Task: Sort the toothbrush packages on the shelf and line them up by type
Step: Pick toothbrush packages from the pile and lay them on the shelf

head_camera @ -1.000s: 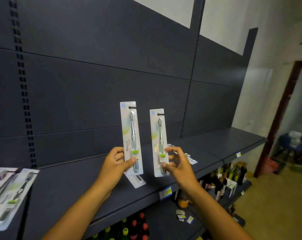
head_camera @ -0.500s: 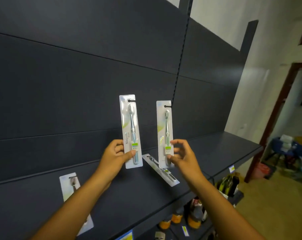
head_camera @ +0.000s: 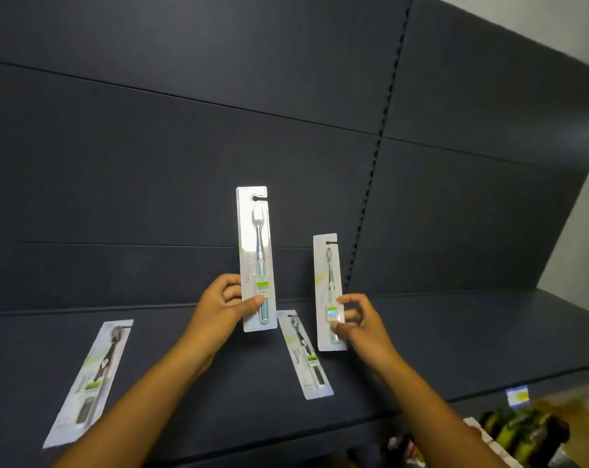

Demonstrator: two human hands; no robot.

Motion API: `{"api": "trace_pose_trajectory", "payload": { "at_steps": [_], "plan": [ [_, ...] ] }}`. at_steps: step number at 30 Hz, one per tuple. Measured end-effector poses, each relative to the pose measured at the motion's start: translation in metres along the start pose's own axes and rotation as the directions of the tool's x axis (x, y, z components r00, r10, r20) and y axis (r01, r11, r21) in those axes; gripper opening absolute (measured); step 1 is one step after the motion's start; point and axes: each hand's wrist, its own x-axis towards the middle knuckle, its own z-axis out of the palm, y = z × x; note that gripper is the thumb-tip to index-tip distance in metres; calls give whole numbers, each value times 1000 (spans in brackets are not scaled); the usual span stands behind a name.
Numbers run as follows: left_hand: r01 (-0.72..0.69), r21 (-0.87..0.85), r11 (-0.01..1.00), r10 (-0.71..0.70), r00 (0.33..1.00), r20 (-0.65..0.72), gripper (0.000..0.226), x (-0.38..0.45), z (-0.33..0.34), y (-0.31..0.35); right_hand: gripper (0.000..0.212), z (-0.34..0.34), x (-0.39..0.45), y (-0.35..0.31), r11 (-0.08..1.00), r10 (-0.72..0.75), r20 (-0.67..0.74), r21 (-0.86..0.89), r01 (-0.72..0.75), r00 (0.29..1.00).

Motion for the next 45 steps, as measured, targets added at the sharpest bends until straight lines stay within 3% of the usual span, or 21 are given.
{"api": "trace_pose_trajectory", "payload": {
  "at_steps": [4, 9, 16, 24, 28, 32, 35, 39, 45],
  "plan": [
    [13, 9, 1000, -13, 996, -84, 28, -22, 25, -2, 37, -17, 6, 23, 992, 103, 133, -81, -93, 986],
    [36, 53, 998, -29, 991, -131, 33, -49, 36, 0, 31, -28, 10, 50, 968, 216, 193, -174, -183, 957],
    [75, 101, 992, -51, 974, -220, 34, -71, 30, -6, 32, -26, 16, 60, 900, 138, 177, -433, -49, 974],
    [159, 133, 978, -111, 944, -311, 27, -86, 22, -16, 28, -22, 12, 60, 806, 107, 171, -592, 15, 979],
    [240, 176, 955, -166, 920, -354, 32, -81, 9, -21, 31, -19, 11, 47, 687, 33, 155, -721, 90, 987],
    [338, 233, 912, -240, 899, -366, 31, -72, -7, -25, 48, 2, 17, 15, 642, -86, 270, -721, 261, 959],
    [393, 308, 866, -282, 894, -348, 25, -65, -19, -28, 54, 26, 22, -17, 635, -48, 400, -695, 337, 915],
    [454, 427, 782, -322, 881, -348, 22, -60, -28, -29, 71, 54, 24, -45, 566, -8, 468, -727, 390, 884],
    [441, 651, 618, -324, 897, -300, 23, -56, -42, -38, 62, 83, 22, -55, 583, -68, 452, -706, 403, 890]
  ]
}}
